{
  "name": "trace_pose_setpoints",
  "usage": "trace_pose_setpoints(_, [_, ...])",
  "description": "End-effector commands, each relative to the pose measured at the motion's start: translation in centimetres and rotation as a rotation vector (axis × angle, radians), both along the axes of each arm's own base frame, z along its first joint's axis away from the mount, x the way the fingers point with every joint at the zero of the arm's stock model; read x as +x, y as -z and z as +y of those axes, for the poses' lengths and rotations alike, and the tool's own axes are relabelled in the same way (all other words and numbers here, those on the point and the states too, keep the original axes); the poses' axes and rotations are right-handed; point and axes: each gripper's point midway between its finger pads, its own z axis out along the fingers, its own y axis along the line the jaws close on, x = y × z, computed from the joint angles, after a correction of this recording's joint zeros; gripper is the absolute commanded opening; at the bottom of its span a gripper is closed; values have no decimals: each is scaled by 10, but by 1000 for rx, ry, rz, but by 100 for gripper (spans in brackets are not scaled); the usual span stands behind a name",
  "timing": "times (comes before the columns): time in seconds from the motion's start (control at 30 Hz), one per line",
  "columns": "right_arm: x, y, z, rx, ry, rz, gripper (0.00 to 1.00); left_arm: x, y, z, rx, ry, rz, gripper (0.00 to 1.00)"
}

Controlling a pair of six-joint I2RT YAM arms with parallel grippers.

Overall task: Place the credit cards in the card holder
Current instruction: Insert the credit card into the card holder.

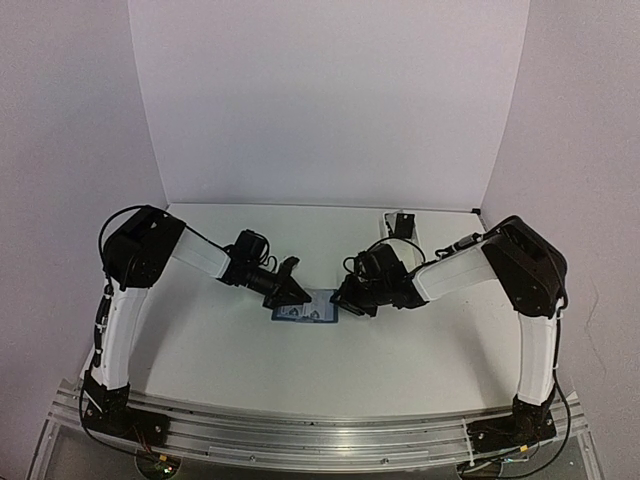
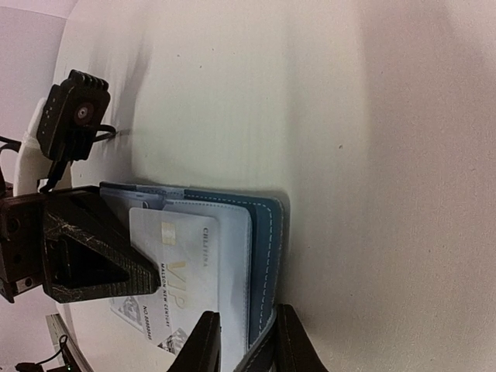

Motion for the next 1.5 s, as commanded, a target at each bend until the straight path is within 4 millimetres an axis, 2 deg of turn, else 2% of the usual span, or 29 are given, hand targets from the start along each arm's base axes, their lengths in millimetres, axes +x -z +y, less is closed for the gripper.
trace_pose_setpoints(0.0, [-30,46,-2,-65,-65,124,22,-19,32,-14,53,32,50,0])
trace_pose_setpoints(0.13, [-34,47,1,-46,-81,138,22,-19,35,-15,56,39,44,1])
trace_pose_setpoints(0.2, [-34,47,-4,-57,-65,137,22,-18,35,-12,85,53,32,10])
trace_pose_setpoints(0.27, [-36,47,-9,-67,-52,135,22,-19,36,0,157,67,32,26])
trace_pose_setpoints(0.33, [-36,45,-10,-68,-50,129,22,-19,32,8,195,79,14,35])
trace_pose_setpoints(0.47, [-26,34,-13,-89,-19,83,22,-2,8,19,287,117,-95,58])
trace_pose_setpoints(0.53, [-23,31,-15,-103,-12,67,22,3,-4,17,296,132,-122,62])
trace_pose_setpoints(0.67, [-21,29,-14,-116,-21,61,23,-3,-14,17,283,141,-89,66])
trace_pose_setpoints(0.77, [-18,26,-9,-108,-32,54,23,-13,-11,8,239,138,-38,68])
trace_pose_setpoints(0.9, [-17,24,-5,-96,-44,53,24,-13,-12,-2,215,138,-31,68])
trace_pose_setpoints(1.13, [-15,27,8,-56,-59,82,24,-26,-26,-27,136,199,-40,71])
trace_pose_setpoints(1.17, [-15,29,10,-48,-66,85,23,-32,-31,-38,86,224,-38,71])
trace_pose_setpoints(1.23, [-15,29,11,-47,-70,79,23,-36,-36,-48,38,239,-36,72])
trace_pose_setpoints(1.37, [-17,30,9,-46,-70,82,22,-38,-38,-50,2,243,-15,73])
trace_pose_setpoints(1.47, [-17,28,4,-55,-45,77,23,-29,-31,-37,54,199,-1,73])
